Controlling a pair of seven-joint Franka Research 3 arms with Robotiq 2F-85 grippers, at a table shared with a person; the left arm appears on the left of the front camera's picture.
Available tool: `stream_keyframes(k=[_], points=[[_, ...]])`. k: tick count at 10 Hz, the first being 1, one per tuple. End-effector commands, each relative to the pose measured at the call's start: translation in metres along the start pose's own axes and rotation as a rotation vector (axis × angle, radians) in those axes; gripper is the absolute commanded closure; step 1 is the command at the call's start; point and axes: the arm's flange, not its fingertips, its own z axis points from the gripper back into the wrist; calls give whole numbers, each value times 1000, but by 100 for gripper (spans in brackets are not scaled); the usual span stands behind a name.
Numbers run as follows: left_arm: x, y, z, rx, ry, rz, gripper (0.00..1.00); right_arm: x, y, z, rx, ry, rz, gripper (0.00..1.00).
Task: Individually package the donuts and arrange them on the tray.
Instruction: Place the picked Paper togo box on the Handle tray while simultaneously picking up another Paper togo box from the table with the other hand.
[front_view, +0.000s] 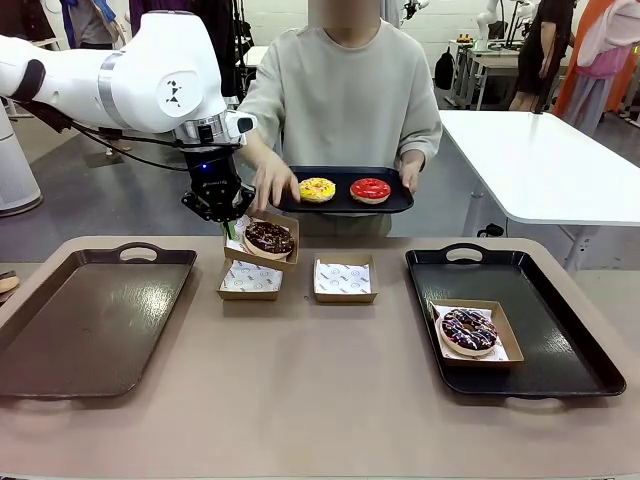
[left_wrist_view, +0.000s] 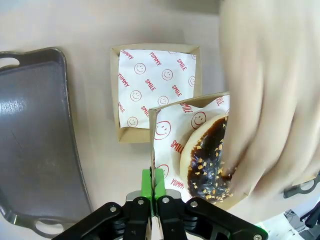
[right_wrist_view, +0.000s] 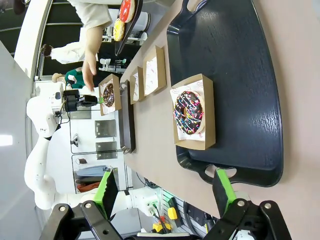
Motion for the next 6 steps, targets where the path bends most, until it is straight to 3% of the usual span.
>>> stream_keyframes(k=[1, 6], points=[[-4, 2, 1, -2, -5, 1, 100, -2, -1, 1, 9, 5, 1, 0], [-4, 2, 1, -2, -5, 1, 100, -2, -1, 1, 9, 5, 1, 0]])
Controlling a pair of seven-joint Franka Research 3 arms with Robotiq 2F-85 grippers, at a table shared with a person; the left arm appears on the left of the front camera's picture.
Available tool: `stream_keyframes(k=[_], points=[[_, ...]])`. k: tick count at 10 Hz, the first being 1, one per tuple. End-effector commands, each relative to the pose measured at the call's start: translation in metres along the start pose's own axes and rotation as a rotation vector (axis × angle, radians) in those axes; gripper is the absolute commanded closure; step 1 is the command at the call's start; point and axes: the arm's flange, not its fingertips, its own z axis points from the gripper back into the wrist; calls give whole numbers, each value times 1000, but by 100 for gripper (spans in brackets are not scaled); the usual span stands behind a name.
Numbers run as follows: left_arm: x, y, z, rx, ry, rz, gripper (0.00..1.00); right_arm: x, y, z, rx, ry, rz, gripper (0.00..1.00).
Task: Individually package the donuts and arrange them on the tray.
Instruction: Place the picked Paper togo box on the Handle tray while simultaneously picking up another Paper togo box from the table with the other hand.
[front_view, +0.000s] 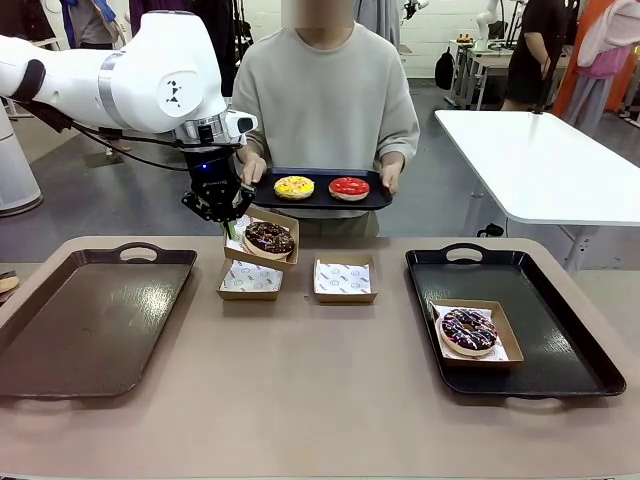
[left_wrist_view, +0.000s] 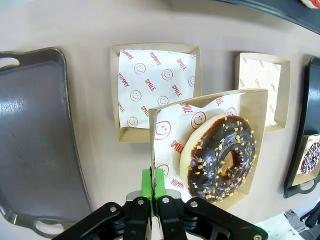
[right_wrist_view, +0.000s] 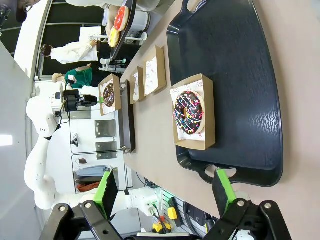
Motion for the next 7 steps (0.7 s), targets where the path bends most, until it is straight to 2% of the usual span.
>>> stream_keyframes(k=[1, 2, 3, 7], points=[[-4, 2, 1, -2, -5, 2, 100, -2, -1, 1, 9, 5, 1, 0], [0, 0, 0, 0, 0, 0, 99, 0, 0, 0, 0, 0, 0, 0], [-1, 10, 5, -29, -2, -58, 99, 7, 12, -11, -50, 70, 71, 0], [-30, 74, 32, -80, -16, -127, 99, 52, 108, -72, -237, 150, 116, 0]])
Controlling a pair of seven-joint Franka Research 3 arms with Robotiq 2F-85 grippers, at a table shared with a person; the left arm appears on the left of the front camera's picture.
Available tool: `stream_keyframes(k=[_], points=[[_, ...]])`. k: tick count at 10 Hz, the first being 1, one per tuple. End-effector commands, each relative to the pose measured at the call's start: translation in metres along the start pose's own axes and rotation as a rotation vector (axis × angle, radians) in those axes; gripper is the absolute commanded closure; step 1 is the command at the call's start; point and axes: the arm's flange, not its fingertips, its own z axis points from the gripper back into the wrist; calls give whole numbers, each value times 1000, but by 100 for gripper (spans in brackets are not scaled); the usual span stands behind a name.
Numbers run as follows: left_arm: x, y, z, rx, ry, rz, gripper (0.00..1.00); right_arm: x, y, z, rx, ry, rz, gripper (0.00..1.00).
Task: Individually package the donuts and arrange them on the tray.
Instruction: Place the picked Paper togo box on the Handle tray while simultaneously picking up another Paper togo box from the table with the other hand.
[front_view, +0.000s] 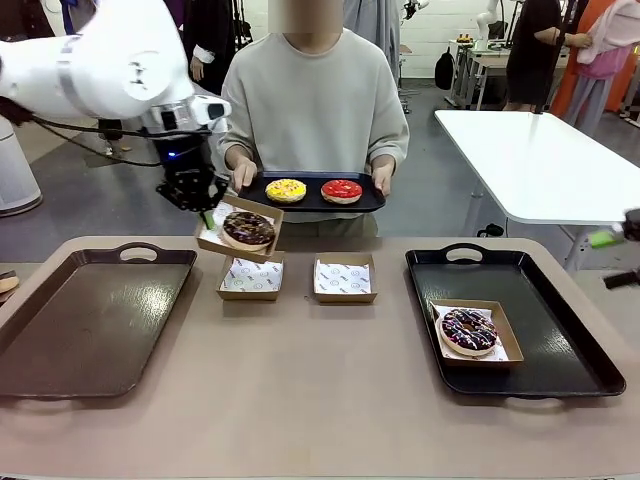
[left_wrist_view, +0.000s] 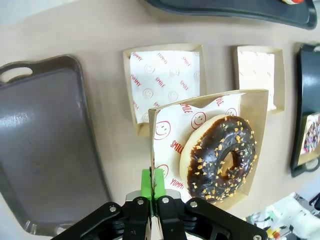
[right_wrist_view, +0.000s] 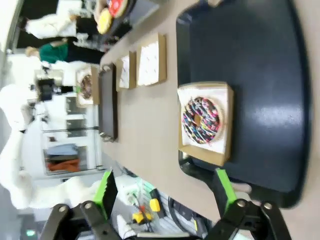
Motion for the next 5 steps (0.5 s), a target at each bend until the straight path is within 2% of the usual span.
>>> stream_keyframes(k=[1, 5], points=[[-37, 39, 5, -19, 0, -34, 99, 30, 49, -25, -142, 49, 17, 0], [-76, 91, -2, -2, -15, -14, 99, 85, 130, -112, -287, 92, 16, 0]])
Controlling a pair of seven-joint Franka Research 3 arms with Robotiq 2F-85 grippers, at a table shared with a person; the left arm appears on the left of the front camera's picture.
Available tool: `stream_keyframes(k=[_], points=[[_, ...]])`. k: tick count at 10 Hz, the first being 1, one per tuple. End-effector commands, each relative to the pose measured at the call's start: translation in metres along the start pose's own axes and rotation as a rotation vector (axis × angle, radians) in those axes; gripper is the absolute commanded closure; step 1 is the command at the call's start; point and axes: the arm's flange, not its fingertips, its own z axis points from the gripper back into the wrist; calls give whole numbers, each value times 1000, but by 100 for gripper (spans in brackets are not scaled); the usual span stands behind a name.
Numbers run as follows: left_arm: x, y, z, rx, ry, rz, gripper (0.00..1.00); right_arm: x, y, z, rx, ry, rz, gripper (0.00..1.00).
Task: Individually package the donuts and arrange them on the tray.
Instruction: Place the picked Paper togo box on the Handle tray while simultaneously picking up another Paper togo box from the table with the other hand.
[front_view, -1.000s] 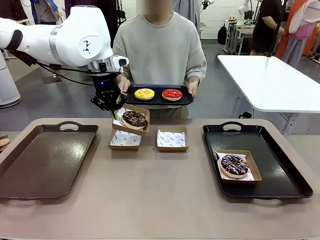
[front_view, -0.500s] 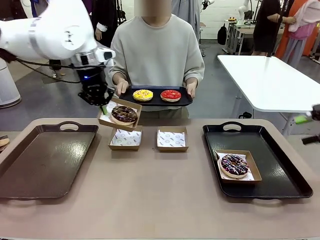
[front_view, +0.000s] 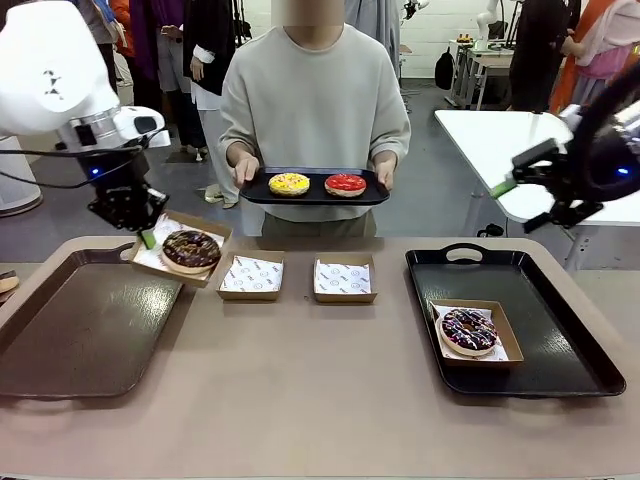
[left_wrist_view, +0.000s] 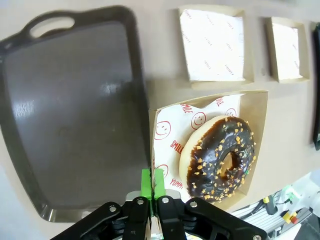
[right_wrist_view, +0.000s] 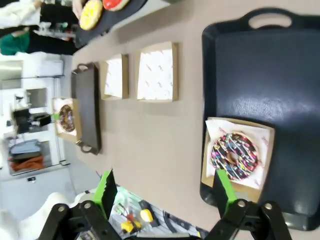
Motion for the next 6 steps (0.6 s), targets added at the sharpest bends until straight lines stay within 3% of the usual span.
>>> stream_keyframes(k=[1, 6], points=[[-16, 17, -6, -4, -33, -2, 99, 28, 15, -29, -92, 36, -40, 0], [-38, 53, -18, 42, -23, 26, 99, 44, 38, -93, -180, 62, -42, 0]])
